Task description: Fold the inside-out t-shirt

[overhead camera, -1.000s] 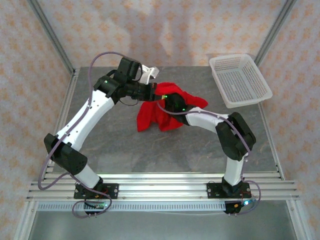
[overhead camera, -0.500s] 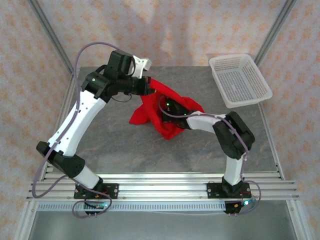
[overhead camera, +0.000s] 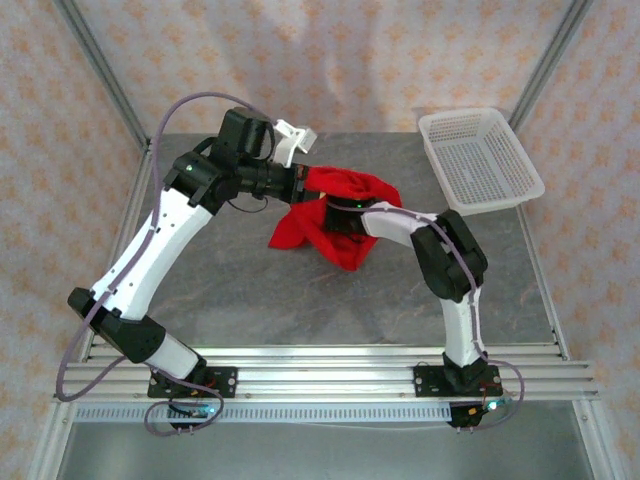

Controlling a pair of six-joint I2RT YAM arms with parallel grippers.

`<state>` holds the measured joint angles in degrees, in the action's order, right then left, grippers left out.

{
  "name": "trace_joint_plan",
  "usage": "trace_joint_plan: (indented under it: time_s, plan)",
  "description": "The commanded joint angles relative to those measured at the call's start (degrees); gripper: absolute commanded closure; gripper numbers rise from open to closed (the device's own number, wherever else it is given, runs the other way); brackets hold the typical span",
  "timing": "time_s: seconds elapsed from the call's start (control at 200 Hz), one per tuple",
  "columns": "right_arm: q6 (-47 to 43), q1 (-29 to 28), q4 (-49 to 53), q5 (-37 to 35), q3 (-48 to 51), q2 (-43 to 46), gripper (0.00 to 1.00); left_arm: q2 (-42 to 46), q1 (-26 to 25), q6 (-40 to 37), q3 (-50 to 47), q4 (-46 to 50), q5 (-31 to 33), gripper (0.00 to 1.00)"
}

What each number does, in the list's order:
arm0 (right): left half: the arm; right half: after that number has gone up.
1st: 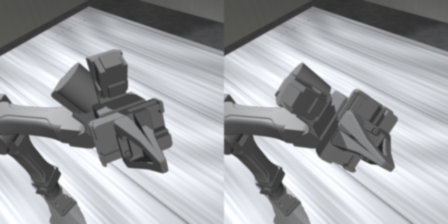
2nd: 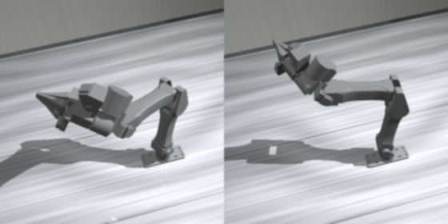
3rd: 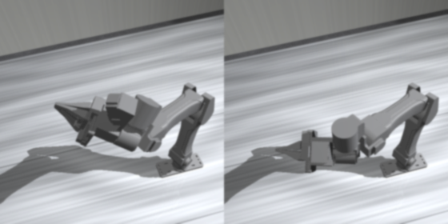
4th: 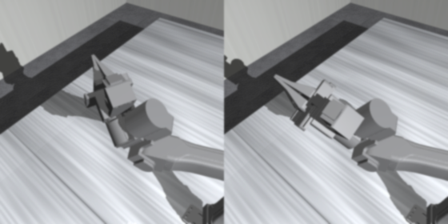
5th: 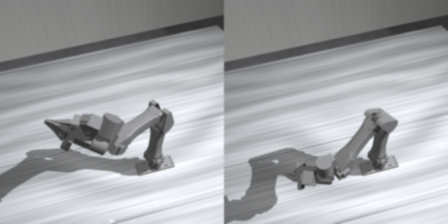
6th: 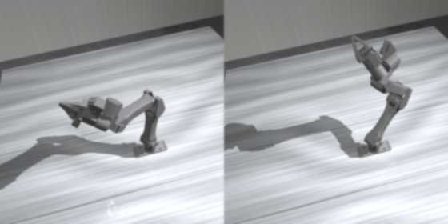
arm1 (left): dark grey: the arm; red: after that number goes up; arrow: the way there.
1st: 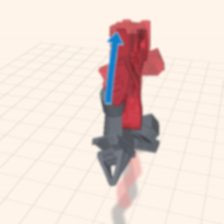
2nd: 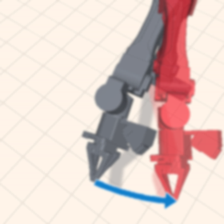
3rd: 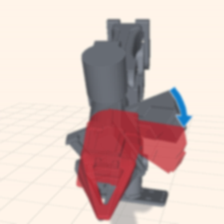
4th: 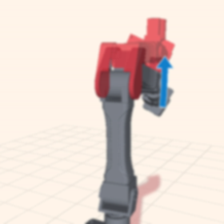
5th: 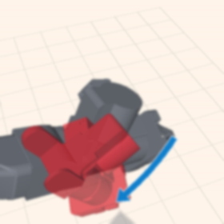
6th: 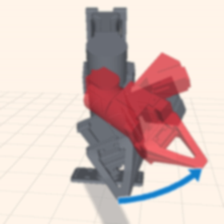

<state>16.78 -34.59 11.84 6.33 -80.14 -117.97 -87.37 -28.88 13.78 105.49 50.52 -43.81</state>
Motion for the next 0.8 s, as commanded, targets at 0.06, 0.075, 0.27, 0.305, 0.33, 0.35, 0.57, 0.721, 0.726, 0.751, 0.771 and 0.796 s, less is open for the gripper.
trace_joint_plan:
  time_s: [0.06, 0.075, 0.27, 0.305, 0.33, 0.35, 0.57, 0.721, 0.726, 0.751, 0.771, 0.796]
  plan:
    - [-3.82, 0.07, 15.48, -2.92, -4.42, -4.05, 0.35, 3.94, -0.46, -1.77, 3.51, -6.33, -4.60, 1.00]
    - [-4.41, 0.01, 16.47, -3.18, -4.77, -4.43, 0.33, 3.96, -0.45, -1.89, 3.74, -6.54, -4.69, 1.00]
    - [-11.12, -1.95, 27.04, -2.38, -8.62, -10.86, 0.08, 1.33, -0.61, -2.04, 11.76, -3.55, -4.00, 1.00]
    - [-11.96, -2.52, 27.76, -1.80, -8.71, -11.76, 0.10, 0.67, -0.77, -2.37, 13.25, -2.74, -3.87, 1.00]
    - [-12.42, -2.94, 28.10, -1.97, -8.76, -12.34, 0.11, 0.41, -0.75, -2.67, 13.94, -2.45, -3.78, 1.00]
    - [-12.63, -3.48, 28.30, -2.91, -8.87, -12.53, 0.13, 0.28, -0.75, -2.83, 14.26, -2.36, -3.66, 1.00]
    - [-13.61, -4.43, 27.32, 1.18, -9.35, -9.46, 1.00, -0.05, -0.37, -2.51, 14.04, 1.73, 9.56, 1.00]
    - [-12.28, -4.40, 19.65, 11.99, -2.10, 3.35, 1.00, -1.34, 4.38, 4.06, 12.54, 8.62, 27.60, 1.00]
    - [-12.24, -4.37, 19.15, 12.46, -1.63, 3.93, 1.00, -1.37, 4.68, 4.19, 12.45, 8.75, 27.93, 1.00]
    - [-11.50, -4.39, 16.82, 14.85, 0.90, 6.81, 1.00, -1.48, 5.94, 4.72, 11.65, 9.04, 28.69, 1.00]
    - [-11.02, -4.39, 15.25, 17.00, 2.84, 9.11, 1.00, -1.56, 6.92, 5.11, 10.81, 9.04, 29.17, 1.00]
    - [-10.58, -4.43, 12.96, 19.80, 5.35, 11.91, 1.00, -1.70, 8.05, 5.51, 9.75, 8.92, 29.72, 1.00]
